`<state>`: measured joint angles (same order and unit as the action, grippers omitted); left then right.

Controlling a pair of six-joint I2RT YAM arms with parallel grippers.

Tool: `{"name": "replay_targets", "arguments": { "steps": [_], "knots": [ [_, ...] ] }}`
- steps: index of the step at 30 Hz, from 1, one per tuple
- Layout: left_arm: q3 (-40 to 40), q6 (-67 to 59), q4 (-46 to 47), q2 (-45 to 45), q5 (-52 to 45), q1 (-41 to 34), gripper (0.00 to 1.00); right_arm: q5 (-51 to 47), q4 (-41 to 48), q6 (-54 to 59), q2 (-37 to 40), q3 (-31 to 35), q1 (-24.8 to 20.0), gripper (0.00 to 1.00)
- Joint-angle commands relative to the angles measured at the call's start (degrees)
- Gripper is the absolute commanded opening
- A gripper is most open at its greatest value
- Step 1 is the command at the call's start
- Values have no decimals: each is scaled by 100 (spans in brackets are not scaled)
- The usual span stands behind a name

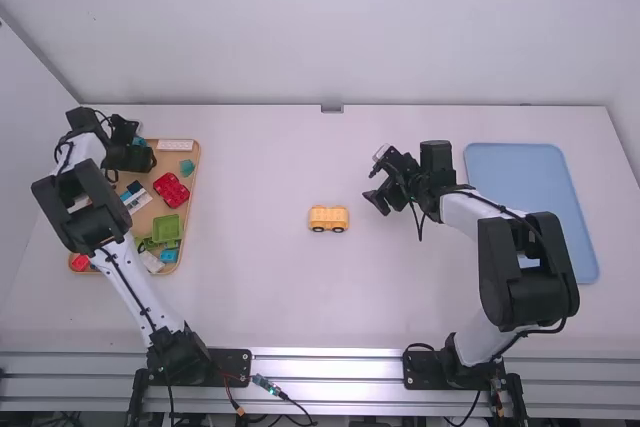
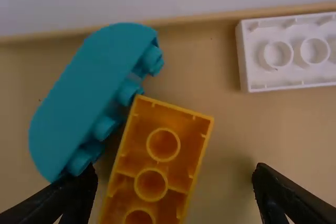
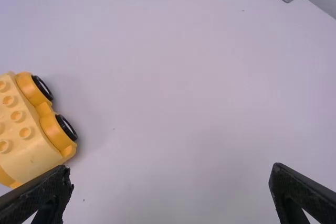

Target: Assemble lego blocks to make yellow taxi

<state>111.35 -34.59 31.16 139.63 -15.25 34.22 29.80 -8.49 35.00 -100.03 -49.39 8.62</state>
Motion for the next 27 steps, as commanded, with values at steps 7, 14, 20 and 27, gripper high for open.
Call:
{"name": "replay_targets", "arguments": {
  "steps": [7, 14, 20, 27],
  "knots": [
    [-107, 2, -44, 118, -81, -48, 65, 33, -4, -16, 169, -9, -2, 99],
    [-107, -122, -4, 118, -57, -55, 57, 33, 25, -14, 169, -9, -2, 99],
    [-107, -400, 175, 118, -39, -35, 54, 33, 62, -14, 169, -9, 2, 99],
    [-105, -426, 179, 118, -37, -35, 45, 33, 62, -14, 169, -9, -7, 99]
  ]
}}
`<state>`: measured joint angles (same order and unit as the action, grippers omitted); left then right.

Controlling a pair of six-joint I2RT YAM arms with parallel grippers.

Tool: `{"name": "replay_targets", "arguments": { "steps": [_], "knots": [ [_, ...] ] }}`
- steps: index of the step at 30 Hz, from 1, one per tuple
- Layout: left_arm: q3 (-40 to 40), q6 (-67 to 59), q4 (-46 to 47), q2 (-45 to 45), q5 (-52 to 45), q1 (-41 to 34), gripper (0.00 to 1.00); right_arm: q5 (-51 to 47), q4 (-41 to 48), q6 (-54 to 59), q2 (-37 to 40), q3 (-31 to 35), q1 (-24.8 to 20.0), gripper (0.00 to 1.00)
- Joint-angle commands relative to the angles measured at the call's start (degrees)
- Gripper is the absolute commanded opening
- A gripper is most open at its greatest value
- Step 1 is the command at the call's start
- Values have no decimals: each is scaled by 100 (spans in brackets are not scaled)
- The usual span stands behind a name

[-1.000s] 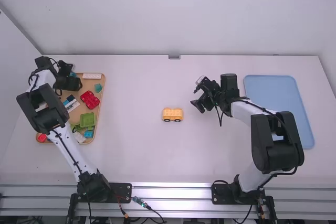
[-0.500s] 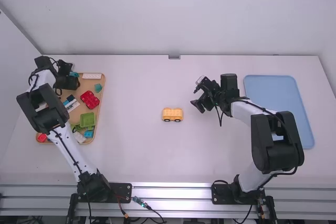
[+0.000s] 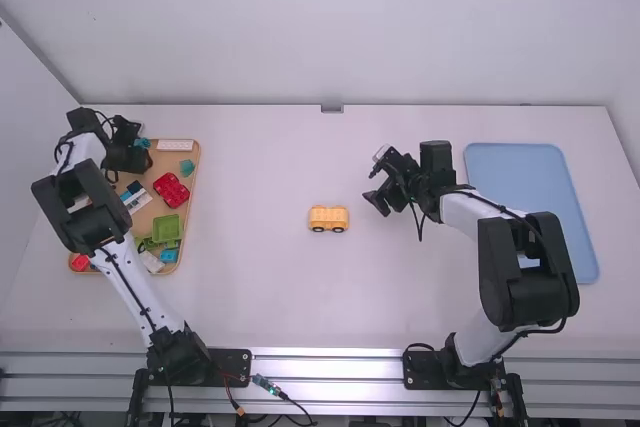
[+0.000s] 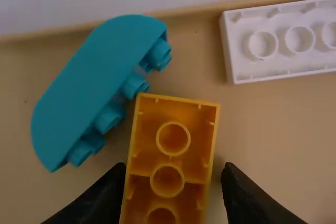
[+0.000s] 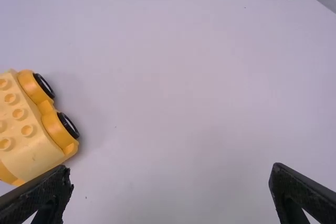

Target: Assemble lego blocks to make yellow taxi

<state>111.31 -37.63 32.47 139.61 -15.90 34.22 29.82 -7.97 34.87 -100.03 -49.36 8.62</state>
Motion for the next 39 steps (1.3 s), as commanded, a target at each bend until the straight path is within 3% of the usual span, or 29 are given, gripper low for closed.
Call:
{"name": "replay_targets", "arguments": {
  "steps": [1, 10, 22, 25, 31, 35, 39],
  "knots": [
    [-103, -120, 48, 120, 28, -48, 44, 28, 12, -1, 169, -11, -7, 99],
    [-103, -120, 68, 120, 48, -48, 41, 28, 10, -1, 169, -11, 11, 99],
    [-103, -122, 133, 120, 26, -59, 26, 37, -14, -10, 169, -11, 15, 99],
    [-101, -122, 133, 118, 15, -39, 16, 219, -45, -20, 169, -11, 79, 99],
    [-101, -120, 175, 53, -345, -48, 2, 1239, -487, -23, 169, -11, 181, 99],
    [-101, -83, 280, -153, -946, -48, 2, 1639, -939, -145, 169, -11, 203, 99],
    [-103, -81, 461, -398, -1386, -48, 2, 1648, -1407, -984, 169, -11, 201, 100]
  ]
}}
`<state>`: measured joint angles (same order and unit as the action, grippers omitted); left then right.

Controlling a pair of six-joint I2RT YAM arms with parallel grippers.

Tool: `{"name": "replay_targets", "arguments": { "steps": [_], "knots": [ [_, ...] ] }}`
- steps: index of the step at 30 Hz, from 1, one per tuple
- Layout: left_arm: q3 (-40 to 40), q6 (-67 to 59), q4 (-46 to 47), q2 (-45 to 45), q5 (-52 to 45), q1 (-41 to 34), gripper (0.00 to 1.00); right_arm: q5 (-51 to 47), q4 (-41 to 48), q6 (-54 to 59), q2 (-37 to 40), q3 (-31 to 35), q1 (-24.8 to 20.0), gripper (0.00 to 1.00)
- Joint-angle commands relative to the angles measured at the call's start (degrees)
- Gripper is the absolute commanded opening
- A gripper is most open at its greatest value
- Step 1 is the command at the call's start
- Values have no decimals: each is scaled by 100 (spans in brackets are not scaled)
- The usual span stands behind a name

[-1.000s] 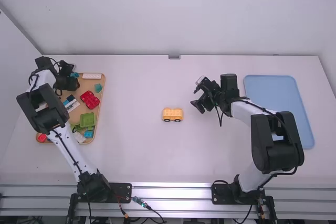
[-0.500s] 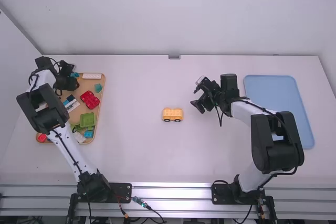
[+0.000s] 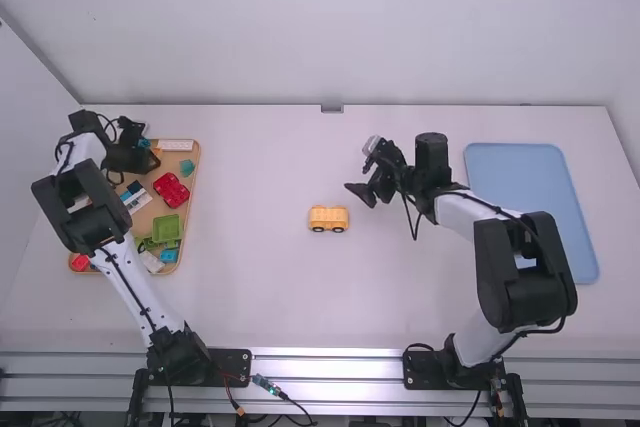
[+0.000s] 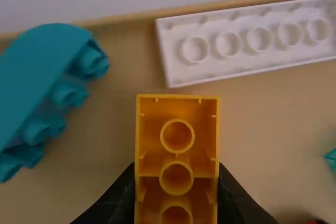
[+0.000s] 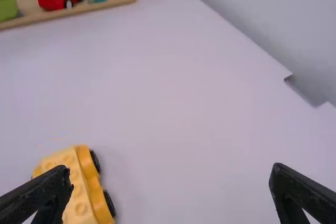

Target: Assemble lego blocks to make yellow taxi

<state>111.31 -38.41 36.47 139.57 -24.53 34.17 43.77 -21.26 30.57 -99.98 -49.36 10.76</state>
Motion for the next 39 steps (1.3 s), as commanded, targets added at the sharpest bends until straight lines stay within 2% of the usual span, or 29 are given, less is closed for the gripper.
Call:
{"name": "replay_targets", "arguments": {
  "steps": [1, 3, 6, 10, 11, 14, 15, 20, 25, 30, 35, 39],
  "knots": [
    [-105, -11, 109, -454, -643, -50, 2, 262, -148, -700, 164, -11, -22, 99],
    [-170, -188, 170, -583, -916, -103, 2, 271, -257, -836, 164, -11, -24, 99],
    [-721, -332, -166, -1023, -1296, -164, 2, 282, -371, -1032, 164, -11, -26, 99],
    [-1718, 2, -1134, -1735, -1172, -243, 2, 282, -388, -1131, 164, -11, -26, 99],
    [-2404, 354, -1814, -2231, -1078, -313, 2, 295, -386, -1140, 164, -11, -26, 99],
    [-3379, 474, -2594, -2957, -1340, -468, 2, 306, -517, -1336, 164, -11, -9, 99],
    [-3877, 444, -2955, -3326, -1744, -621, 2, 420, -666, -1500, 164, -11, 44, 99],
    [-5108, 787, -4107, -4133, -3235, -1480, 2, 1137, -1330, -1596, 164, -11, 256, 99],
    [-5370, 1027, -4538, -4188, -4061, -2625, 2, 1499, -1966, -2127, 164, -11, 431, 99],
    [-5372, 868, -4918, -4188, -4977, -3501, 2, 2284, -2318, -2267, 164, -11, 337, 99],
    [-5375, 1631, -5790, -4188, -5342, -3971, 2, 2885, -2580, -2455, 164, -9, 98, 98],
    [-5532, 1582, -6367, -4188, -5563, -4297, 2, 3445, -3297, -3107, 164, -9, -70, 93]
  ]
}}
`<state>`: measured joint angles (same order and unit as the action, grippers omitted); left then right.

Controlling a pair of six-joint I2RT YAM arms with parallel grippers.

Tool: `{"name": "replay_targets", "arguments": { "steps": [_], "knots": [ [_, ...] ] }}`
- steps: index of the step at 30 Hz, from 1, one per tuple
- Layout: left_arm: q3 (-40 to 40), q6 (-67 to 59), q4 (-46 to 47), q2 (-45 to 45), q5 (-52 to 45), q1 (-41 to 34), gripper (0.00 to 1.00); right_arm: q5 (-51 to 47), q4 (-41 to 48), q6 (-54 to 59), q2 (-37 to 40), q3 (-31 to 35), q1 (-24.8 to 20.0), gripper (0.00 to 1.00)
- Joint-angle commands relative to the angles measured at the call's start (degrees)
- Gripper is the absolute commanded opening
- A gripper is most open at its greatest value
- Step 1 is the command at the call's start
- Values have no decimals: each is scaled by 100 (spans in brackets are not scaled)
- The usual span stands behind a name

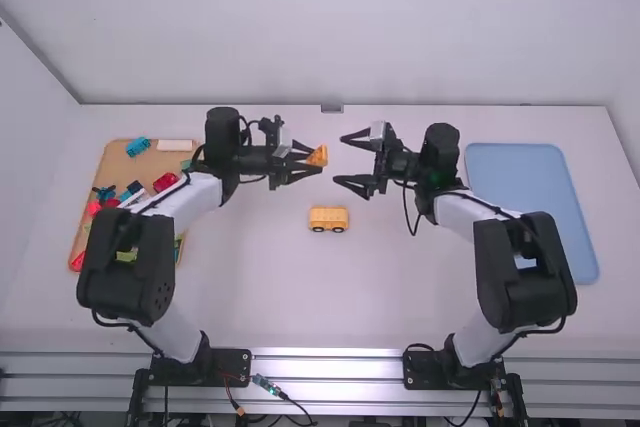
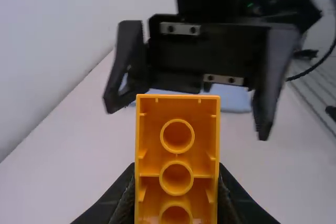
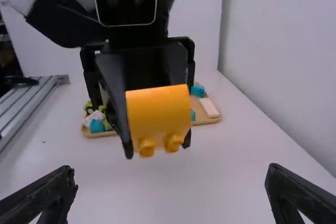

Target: Assemble lego blocks to make yellow taxi

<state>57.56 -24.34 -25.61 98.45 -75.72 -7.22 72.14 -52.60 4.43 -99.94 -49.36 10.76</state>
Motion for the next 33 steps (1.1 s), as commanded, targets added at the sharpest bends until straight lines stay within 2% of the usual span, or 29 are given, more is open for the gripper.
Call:
{"name": "replay_targets", "arguments": {
  "steps": [1, 5, 6, 8, 10, 14, 20, 25, 33],
  "knots": [
    [-212, 238, -306, -76, -422, -203, 2, 629, -259, -597, 160, -9, -98, 93],
    [-599, 1233, -1598, -72, -55, -455, 2, 697, -460, -895, 160, -9, -190, 92],
    [-619, 1292, -1659, -70, -2, -466, 2, 715, -463, -895, 160, -9, -188, 92],
    [-866, 2090, -2553, -11, 516, -560, 2, 911, -460, -825, 160, -9, -166, 91],
    [-1086, 2618, -3545, 96, 525, -564, 2, 905, -456, -882, 160, -9, -181, 89],
    [-1370, 3591, -4627, 221, 1180, -570, 2, 1093, -460, -853, 160, -11, -184, 89],
    [-1351, 3698, -4649, 383, 1161, -549, 2, 1209, -554, -947, 160, -9, -170, 85],
    [-1307, 3696, -4843, 464, 728, -575, 2, 1187, -902, -1330, 160, -9, -96, 82],
    [-1311, 3801, -5025, 464, 715, -568, 2, 1180, -847, -1323, 160, -9, -136, 78]
  ]
}}
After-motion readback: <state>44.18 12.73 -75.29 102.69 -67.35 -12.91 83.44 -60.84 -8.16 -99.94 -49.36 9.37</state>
